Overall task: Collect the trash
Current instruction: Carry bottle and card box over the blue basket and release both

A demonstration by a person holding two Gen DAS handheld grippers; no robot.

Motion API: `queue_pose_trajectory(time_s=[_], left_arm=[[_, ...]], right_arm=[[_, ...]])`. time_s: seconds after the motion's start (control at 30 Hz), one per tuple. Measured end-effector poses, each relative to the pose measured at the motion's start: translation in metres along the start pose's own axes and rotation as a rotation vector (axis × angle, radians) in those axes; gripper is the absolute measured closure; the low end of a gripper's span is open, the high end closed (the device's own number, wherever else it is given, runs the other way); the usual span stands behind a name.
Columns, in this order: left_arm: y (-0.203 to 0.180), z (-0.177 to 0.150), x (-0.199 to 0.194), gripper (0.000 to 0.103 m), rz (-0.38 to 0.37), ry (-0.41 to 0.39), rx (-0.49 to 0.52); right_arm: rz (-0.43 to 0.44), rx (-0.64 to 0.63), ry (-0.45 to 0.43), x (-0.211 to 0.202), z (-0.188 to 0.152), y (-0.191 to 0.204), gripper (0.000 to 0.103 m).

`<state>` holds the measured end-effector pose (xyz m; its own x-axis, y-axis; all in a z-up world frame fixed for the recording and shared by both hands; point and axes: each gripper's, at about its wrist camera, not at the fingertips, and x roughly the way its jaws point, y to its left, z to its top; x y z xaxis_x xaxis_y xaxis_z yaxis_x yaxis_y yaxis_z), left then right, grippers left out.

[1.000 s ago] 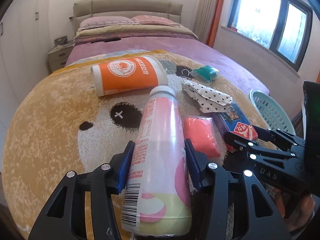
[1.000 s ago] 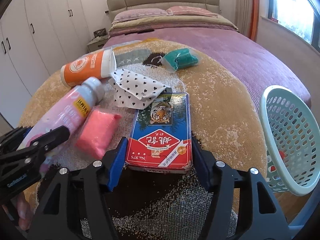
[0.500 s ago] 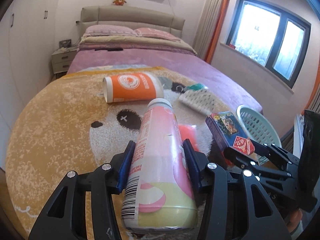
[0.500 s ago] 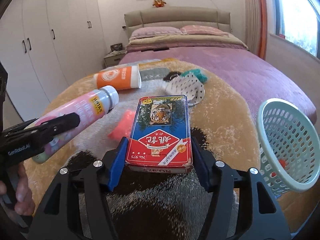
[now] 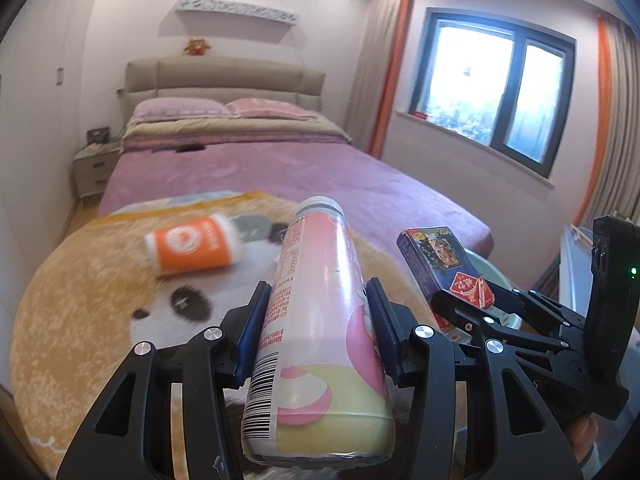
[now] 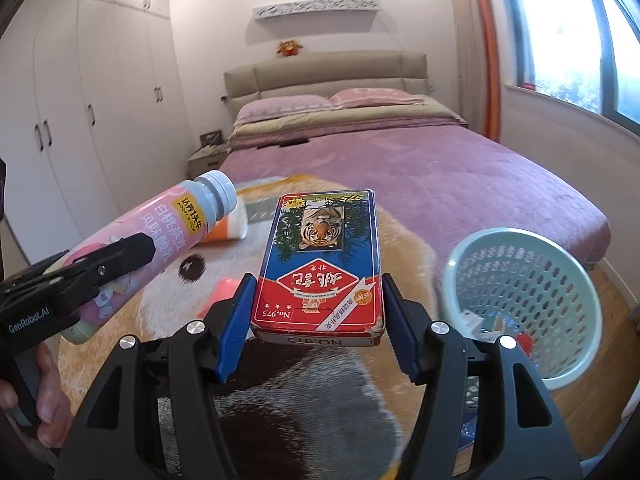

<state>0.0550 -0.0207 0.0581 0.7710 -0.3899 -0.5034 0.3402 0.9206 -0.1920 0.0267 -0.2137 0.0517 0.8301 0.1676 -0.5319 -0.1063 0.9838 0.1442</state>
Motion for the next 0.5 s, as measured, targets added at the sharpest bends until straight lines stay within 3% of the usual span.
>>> queue_pose_trajectory(time_s=[0.5], left_arm=[[-0.11, 0.029, 0.081, 0.056, -0.173, 0.042, 0.141]], right_arm=[[-0.18, 0.159, -0.008, -0.004, 0.013, -0.129, 0.045]])
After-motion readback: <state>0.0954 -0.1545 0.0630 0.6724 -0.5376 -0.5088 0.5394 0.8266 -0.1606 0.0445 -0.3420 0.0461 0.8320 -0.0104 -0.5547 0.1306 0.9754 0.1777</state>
